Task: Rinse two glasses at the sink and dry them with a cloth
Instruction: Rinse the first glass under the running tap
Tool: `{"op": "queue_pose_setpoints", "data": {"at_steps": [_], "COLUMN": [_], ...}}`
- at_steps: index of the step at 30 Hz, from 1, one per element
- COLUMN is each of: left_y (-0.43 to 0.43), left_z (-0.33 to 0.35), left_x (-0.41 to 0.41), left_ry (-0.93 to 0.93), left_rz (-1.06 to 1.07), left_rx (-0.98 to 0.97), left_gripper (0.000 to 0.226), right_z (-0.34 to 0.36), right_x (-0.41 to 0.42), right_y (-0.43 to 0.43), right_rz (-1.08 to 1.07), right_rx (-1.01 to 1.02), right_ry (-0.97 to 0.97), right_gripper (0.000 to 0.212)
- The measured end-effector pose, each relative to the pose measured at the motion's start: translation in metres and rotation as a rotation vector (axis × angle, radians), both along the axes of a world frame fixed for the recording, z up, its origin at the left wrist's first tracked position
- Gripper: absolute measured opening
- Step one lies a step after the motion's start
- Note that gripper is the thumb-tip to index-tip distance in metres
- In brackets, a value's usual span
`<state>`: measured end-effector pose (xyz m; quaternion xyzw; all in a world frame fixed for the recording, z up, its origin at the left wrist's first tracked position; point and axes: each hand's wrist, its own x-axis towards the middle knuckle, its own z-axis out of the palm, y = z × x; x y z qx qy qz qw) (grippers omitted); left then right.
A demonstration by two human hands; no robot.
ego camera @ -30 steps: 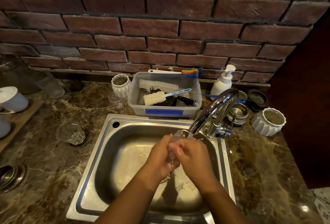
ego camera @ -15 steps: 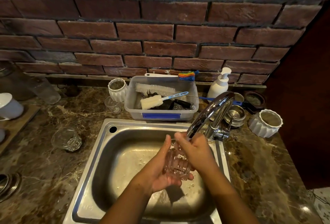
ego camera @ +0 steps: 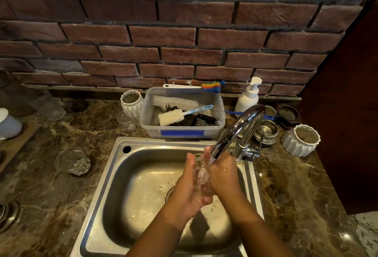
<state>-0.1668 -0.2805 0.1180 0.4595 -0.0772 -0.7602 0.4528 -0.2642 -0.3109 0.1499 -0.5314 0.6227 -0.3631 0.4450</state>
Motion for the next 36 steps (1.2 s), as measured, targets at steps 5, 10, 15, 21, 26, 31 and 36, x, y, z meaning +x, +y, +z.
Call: {"op": "queue_pose_setpoints", "data": {"at_steps": [5,10,15,21,26,31,36], "left_y": [0.002,0.003,0.006,0.007,0.008,0.006,0.011], "left_z": [-0.004,0.002,0.005,0.001,0.008,0.022,0.015], "left_x": [0.004,0.004,0.01,0.01,0.006,0.007,0.008], "left_ry": [-0.03,0.049,0.03,0.072,-0.231,-0.173,-0.086], "left_rz": [0.015,-0.014,-0.051,-0.01,-0.152,-0.1,-0.126], "left_rx": [0.008,-0.007,0.03,-0.008,-0.081,-0.04,0.0], "left_gripper": [0.065,0.068,0.069,0.062,0.069,0.062,0.06], "right_z": [-0.005,-0.012,-0.005,-0.003,-0.006,-0.018,-0.021], "right_x": [0.001,-0.003,-0.002,-0.001,-0.009,-0.004,-0.011], "right_y": [0.004,-0.002,-0.002,0.005,-0.01,0.012,0.001], "right_rz": [0.047,0.01,0.112,0.21,0.143,0.065,-0.046], "right_rx": [-0.029,-0.039,-0.019,0.027,-0.096,-0.14,-0.039], "right_ry": [0.098,-0.086,0.086,0.084,0.264,0.041,0.023], "right_gripper": [0.036,0.016,0.046,0.038,0.038,0.01,0.029]}}
